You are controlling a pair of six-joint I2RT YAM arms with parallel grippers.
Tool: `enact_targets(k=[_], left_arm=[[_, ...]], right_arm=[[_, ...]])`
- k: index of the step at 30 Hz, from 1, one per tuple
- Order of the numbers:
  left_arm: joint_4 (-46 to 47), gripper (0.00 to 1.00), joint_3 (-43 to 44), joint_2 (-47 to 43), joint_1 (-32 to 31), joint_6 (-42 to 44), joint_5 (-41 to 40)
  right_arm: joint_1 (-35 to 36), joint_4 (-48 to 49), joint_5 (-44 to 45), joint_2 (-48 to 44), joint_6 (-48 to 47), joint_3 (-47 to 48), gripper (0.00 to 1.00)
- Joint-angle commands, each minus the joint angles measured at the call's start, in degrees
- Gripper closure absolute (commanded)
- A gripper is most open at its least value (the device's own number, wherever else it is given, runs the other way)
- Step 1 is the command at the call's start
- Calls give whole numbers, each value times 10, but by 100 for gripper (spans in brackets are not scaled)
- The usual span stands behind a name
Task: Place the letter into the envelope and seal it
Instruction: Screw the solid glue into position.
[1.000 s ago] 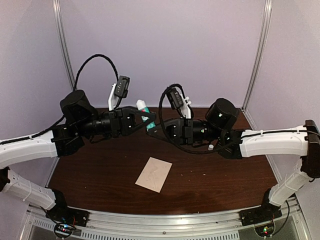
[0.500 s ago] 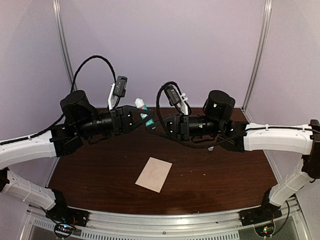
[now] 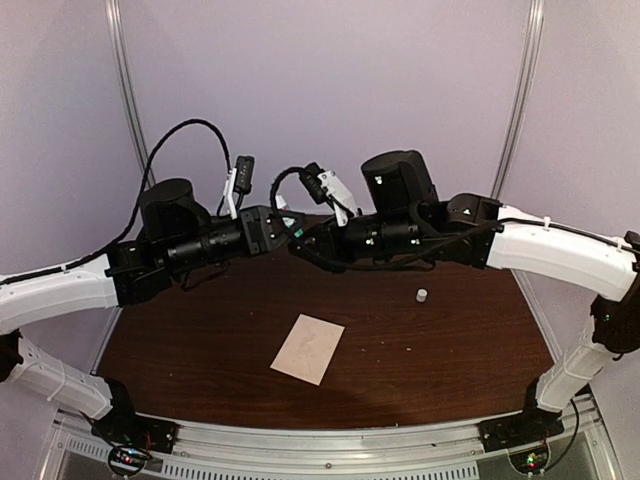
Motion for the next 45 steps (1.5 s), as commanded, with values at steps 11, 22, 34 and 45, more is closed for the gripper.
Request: enact_targets(k=[11,22,34,45], left_arm=[[-18,100,-39,23,-7,-110,-79],[24,100,-65,30,-7,-141,-62],[-30,100,-46,-57,-6,-44,-47],[79,100,-48,-66,-6,36,169]], right_arm=[[86,-98,414,132,-14,137,100],[123,-61,426,144,7,140,87],[2,259,-133,-76,100,-160,22],[-29,454,-359,-82,209,-222,36]])
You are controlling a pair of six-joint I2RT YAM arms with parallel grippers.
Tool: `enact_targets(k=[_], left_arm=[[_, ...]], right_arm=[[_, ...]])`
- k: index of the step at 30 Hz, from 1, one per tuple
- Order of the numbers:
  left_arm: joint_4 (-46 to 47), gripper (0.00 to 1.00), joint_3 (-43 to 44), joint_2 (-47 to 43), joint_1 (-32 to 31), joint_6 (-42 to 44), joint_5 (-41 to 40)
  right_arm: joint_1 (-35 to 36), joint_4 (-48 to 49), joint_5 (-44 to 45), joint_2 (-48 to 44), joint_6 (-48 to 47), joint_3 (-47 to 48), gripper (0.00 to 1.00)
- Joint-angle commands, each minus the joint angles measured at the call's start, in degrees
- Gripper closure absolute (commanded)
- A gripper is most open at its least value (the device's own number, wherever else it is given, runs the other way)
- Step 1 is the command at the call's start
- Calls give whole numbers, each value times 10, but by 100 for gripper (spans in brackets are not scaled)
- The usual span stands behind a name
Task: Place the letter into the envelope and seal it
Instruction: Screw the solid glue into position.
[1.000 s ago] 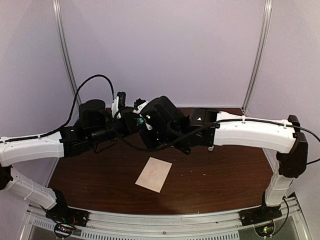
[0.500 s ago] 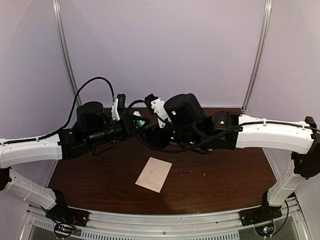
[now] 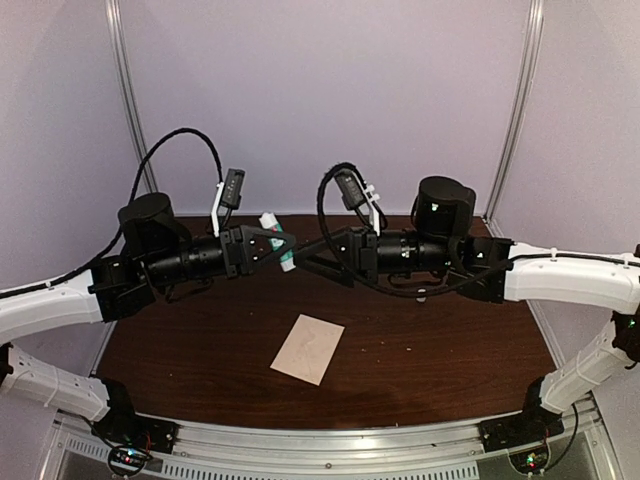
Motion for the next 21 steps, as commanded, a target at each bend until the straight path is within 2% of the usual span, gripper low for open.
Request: enact_targets(k=[1,5,15,21], left_arm=[[86,100,14,3,-3,34,110],[122,100,16,9,-3,25,140],[152,100,16,11,-4,13,163],[144,100,12,1,-4,16,155]], right_arm=[[1,116,-119,5,56,-4,38],[2,125,-128,14,62,-9,45],[-4,119,-83,9,58,-28,44],[-20,155,-69,-7,83,-58,47]])
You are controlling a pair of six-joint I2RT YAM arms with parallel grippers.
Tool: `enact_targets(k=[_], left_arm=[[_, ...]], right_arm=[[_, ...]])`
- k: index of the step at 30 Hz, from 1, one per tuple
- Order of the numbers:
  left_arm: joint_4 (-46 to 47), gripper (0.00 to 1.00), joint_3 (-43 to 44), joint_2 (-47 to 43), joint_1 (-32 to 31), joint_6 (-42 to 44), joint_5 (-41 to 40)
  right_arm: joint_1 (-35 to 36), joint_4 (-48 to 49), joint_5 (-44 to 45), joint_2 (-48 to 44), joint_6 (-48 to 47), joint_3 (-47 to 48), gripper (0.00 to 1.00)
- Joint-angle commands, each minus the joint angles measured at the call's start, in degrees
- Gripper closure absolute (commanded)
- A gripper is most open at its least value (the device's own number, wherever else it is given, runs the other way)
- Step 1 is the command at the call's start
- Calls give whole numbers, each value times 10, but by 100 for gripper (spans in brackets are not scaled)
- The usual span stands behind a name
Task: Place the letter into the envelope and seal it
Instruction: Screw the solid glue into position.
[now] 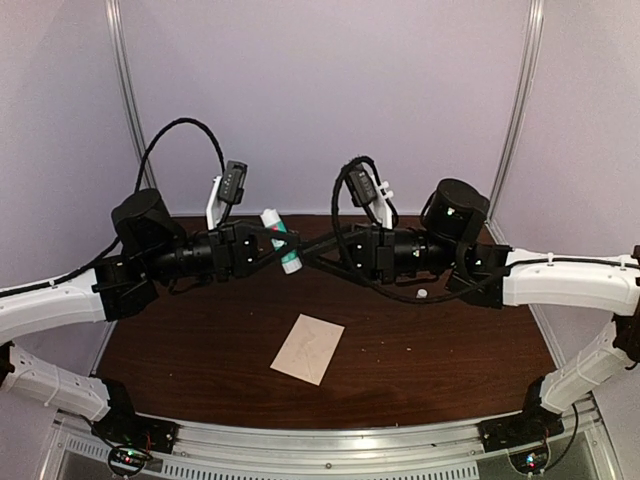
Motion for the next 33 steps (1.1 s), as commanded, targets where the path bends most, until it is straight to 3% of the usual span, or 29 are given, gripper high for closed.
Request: enact_targets(k=[1,15,31,33], left_arm=[[51,100,12,-11,-7,3,14],[69,100,23,12,-8,-3,32],[72,100,31,26,-15,-3,41],[72,100,31,27,-14,-4,42]], right_arm=[[-15,11,29,-7,25,-29,48],[5,2,-38,21,14,6,61],[6,81,-65,43,66,3,69],[6,88,-67,46,72,3,74]])
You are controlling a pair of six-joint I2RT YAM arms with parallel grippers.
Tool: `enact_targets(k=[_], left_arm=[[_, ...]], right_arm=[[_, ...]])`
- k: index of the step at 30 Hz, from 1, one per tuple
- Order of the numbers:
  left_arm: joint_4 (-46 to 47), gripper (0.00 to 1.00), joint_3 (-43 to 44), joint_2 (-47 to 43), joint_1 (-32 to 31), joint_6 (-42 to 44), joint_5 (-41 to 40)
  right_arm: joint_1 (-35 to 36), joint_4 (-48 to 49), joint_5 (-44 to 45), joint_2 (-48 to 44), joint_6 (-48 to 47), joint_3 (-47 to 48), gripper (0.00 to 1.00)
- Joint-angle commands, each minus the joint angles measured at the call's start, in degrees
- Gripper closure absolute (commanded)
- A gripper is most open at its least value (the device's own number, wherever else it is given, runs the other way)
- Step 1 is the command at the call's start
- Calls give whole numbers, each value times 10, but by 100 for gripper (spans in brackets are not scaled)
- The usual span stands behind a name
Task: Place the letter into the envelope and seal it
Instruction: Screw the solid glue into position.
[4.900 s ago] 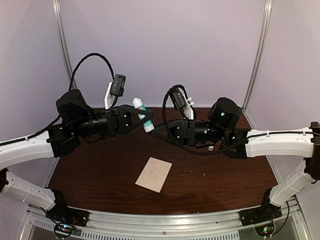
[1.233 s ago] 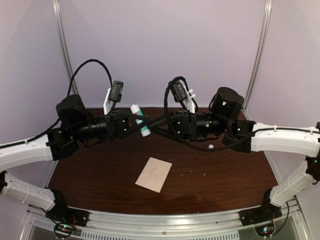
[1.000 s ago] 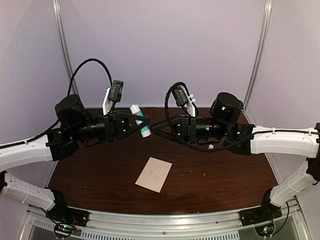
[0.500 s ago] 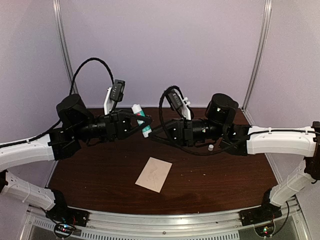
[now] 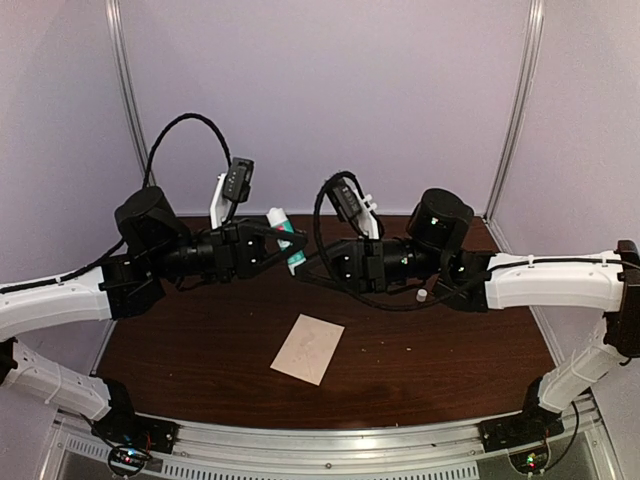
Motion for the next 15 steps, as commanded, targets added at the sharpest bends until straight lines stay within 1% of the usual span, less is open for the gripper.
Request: enact_targets(k=[1,5,9,12,15], left_arm=[[29,100,19,3,-3,-1,10],[27,100,19,1,-3,1,9],[7,100,18,-1,-3,12,-3],[-37,100,18,-6,-4,34,-42],[-97,100,21,-9,-4,51,-92]], right_arm=[[2,43,-13,7,20,12,77],[2,52,-12,9,27,12,87],[-1,32,0,9,26,16,92],[-5,-46,33,5,-9,31,93],[-5,-195,107,7,-83,75,94]])
